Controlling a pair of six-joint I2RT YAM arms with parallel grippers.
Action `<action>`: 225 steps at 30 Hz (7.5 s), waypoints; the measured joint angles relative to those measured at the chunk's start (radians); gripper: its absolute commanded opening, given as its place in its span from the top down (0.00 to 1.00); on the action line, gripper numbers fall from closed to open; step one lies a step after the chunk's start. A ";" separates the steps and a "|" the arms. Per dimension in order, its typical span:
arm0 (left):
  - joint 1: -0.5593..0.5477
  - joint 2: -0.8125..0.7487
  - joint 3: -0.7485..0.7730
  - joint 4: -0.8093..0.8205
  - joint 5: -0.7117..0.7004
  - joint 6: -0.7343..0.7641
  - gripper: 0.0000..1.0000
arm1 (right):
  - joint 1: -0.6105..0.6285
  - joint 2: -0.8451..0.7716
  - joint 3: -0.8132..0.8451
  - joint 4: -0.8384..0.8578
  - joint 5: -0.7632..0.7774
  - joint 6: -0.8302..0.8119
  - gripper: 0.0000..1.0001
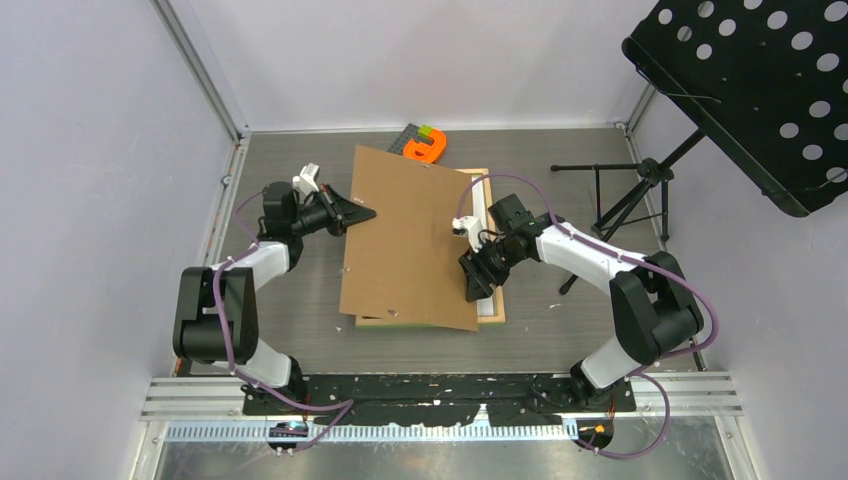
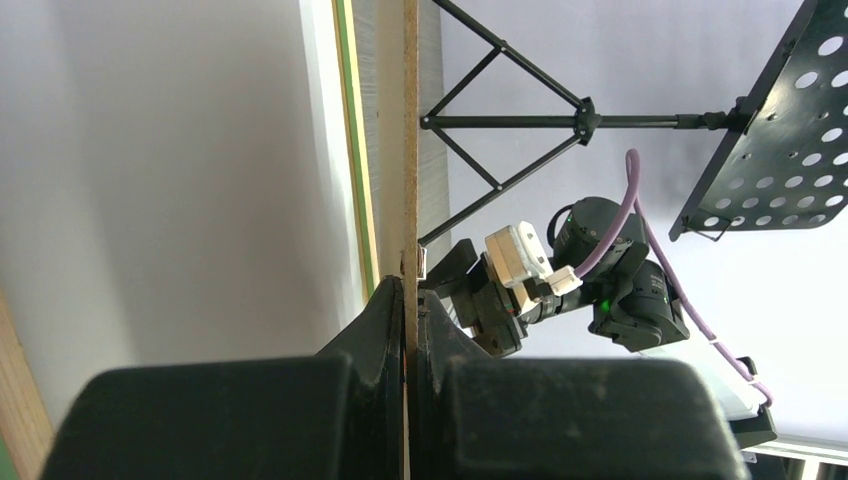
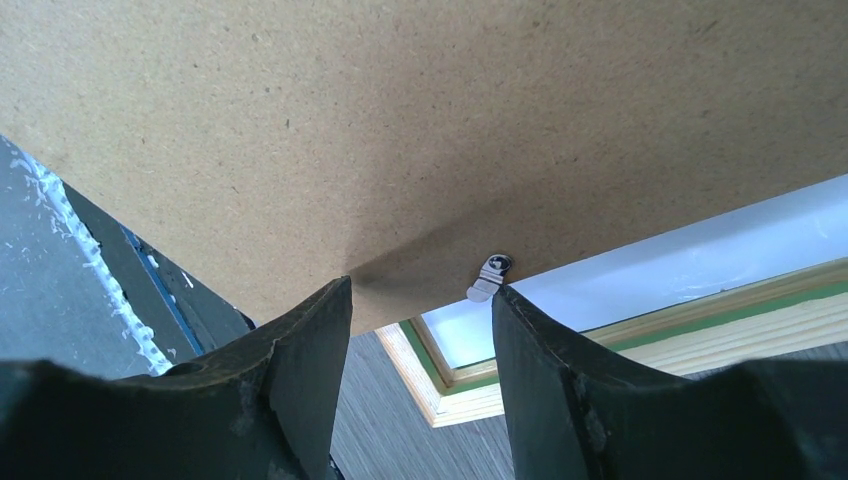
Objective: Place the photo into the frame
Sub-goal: Adjust the photo frame item, then place the photo frame item in the photo frame.
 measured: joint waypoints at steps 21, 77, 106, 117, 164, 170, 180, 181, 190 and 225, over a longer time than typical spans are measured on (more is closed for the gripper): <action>0.002 0.161 -0.001 0.231 0.003 -0.155 1.00 | -0.064 -0.006 0.035 -0.029 0.022 0.000 0.39; -0.064 0.394 0.105 0.404 -0.035 -0.192 1.00 | -0.397 0.010 0.073 -0.014 0.013 0.082 0.41; -0.071 0.423 0.105 0.418 -0.039 -0.191 1.00 | -0.402 0.027 0.073 0.001 0.005 0.087 0.41; -0.075 0.428 0.105 0.418 -0.039 -0.190 1.00 | -0.402 0.030 0.073 0.006 0.001 0.092 0.41; -0.044 0.435 0.087 0.470 -0.025 -0.236 1.00 | -0.402 0.065 0.072 0.027 -0.002 0.102 0.42; -0.044 0.436 0.087 0.470 -0.024 -0.235 1.00 | -0.402 0.069 0.072 0.027 -0.002 0.104 0.42; -0.044 0.436 0.076 0.470 -0.022 -0.230 1.00 | -0.402 0.078 0.072 0.036 -0.003 0.105 0.42; -0.044 0.436 0.075 0.470 -0.022 -0.229 1.00 | -0.402 0.080 0.072 0.037 -0.003 0.105 0.42; -0.045 0.436 0.071 0.470 -0.018 -0.212 1.00 | -0.402 0.082 0.072 0.042 -0.006 0.105 0.42; -0.068 0.473 0.069 0.470 -0.031 -0.209 1.00 | -0.401 0.188 0.081 0.068 -0.039 0.138 0.42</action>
